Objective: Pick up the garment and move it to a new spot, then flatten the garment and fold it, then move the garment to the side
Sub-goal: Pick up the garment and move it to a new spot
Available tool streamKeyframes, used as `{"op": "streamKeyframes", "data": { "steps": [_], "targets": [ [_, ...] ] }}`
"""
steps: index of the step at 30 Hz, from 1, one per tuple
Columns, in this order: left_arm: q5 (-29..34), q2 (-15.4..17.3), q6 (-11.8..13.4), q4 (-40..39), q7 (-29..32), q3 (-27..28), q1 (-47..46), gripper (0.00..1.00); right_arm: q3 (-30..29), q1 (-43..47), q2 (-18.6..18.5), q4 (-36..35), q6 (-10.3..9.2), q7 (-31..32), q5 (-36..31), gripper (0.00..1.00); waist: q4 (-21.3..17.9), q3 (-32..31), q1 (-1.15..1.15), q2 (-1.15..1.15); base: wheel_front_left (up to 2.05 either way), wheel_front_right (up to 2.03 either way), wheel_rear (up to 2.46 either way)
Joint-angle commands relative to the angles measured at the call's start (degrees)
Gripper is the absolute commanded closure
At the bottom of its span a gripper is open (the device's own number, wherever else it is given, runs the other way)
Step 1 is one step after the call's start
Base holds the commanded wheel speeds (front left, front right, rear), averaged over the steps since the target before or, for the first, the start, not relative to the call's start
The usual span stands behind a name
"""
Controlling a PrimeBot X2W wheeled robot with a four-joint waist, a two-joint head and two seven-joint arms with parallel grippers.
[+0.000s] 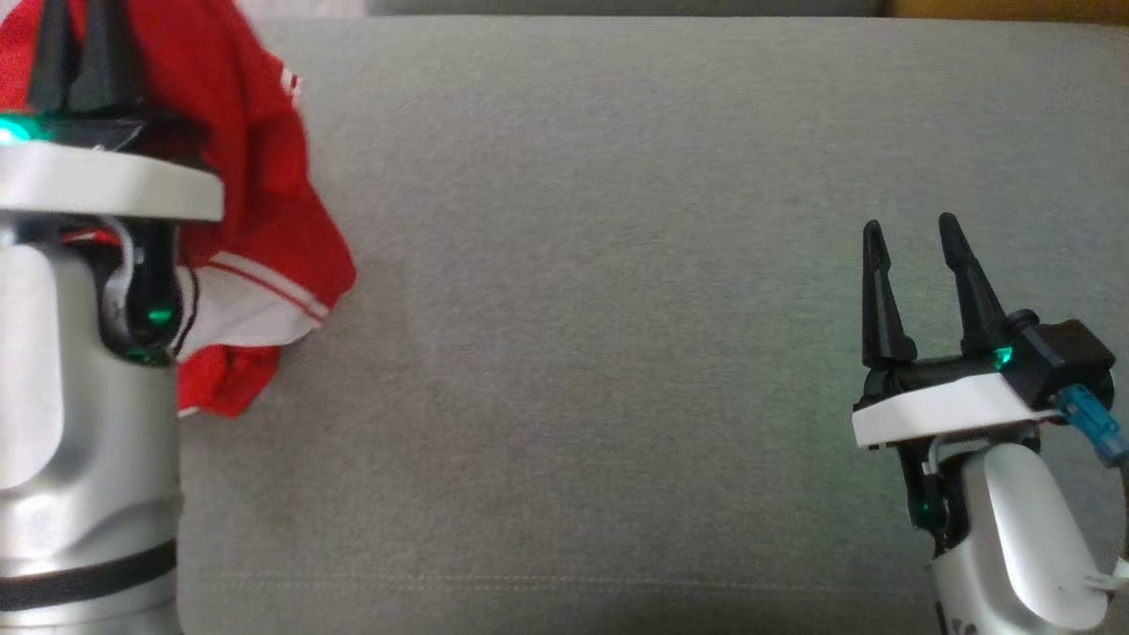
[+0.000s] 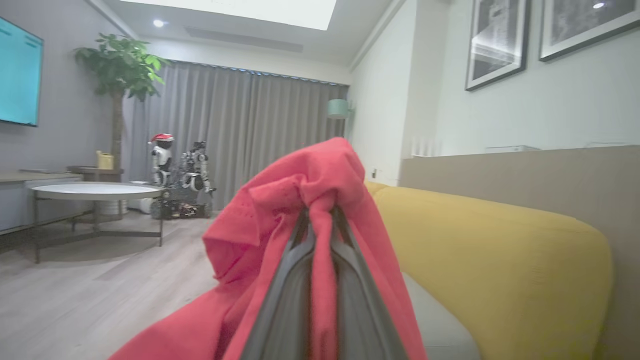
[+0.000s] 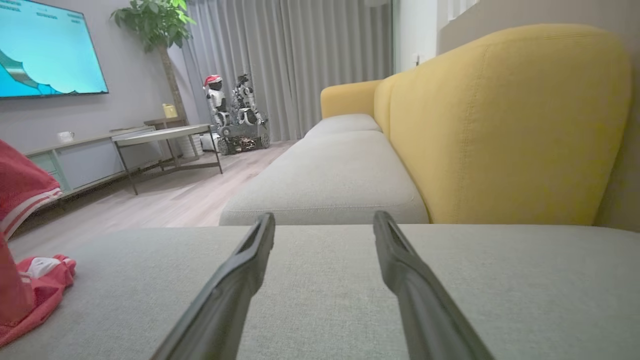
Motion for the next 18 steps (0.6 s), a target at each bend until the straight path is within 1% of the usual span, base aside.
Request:
{"op": "streamKeyframes", "data": {
  "steps": [1, 5, 9, 14, 18],
  "targets": [
    [-0.18, 1.5, 0.15, -2.97, 0.78, 1.11, -2.28, 1.0, 1.53, -0.96, -0.1, -1.62, 0.44, -0.62, 0.37, 0.0, -1.83, -0.87, 0.0, 0.0, 0.0, 0.0, 0.0],
    [0.02, 0.06, 1.33, -5.7, 4.76, -0.92, -2.59, 1.0, 1.96, -1.43, -0.1, -1.98, 0.44, -1.3, 1.09, 0.0, -4.67, -0.41, 0.0, 0.0, 0.0, 0.0, 0.0],
    [0.83, -1.45, 1.77, -6.41, 6.32, -3.49, -3.69, 1.0, 2.46, -2.12, -0.1, -3.3, 0.44, -1.67, 1.53, 0.0, -8.2, 0.61, 0.0, 0.0, 0.0, 0.0, 0.0],
    [1.93, -3.51, 2.17, -4.61, 7.3, -7.09, -5.76, 1.0, 2.63, -3.21, -0.1, -5.39, 0.44, -1.89, 2.28, 0.0, -13.0, 2.81, 0.0, 0.0, 0.0, 0.0, 0.0],
    [2.69, -5.05, 2.46, -1.6, 6.51, -10.16, -7.7, 1.0, 2.71, -3.98, -0.1, -6.4, 0.44, -2.17, 3.45, 0.0, -16.48, 4.9, 0.0, 0.0, 0.0, 0.0, 0.0]
  ]
}}
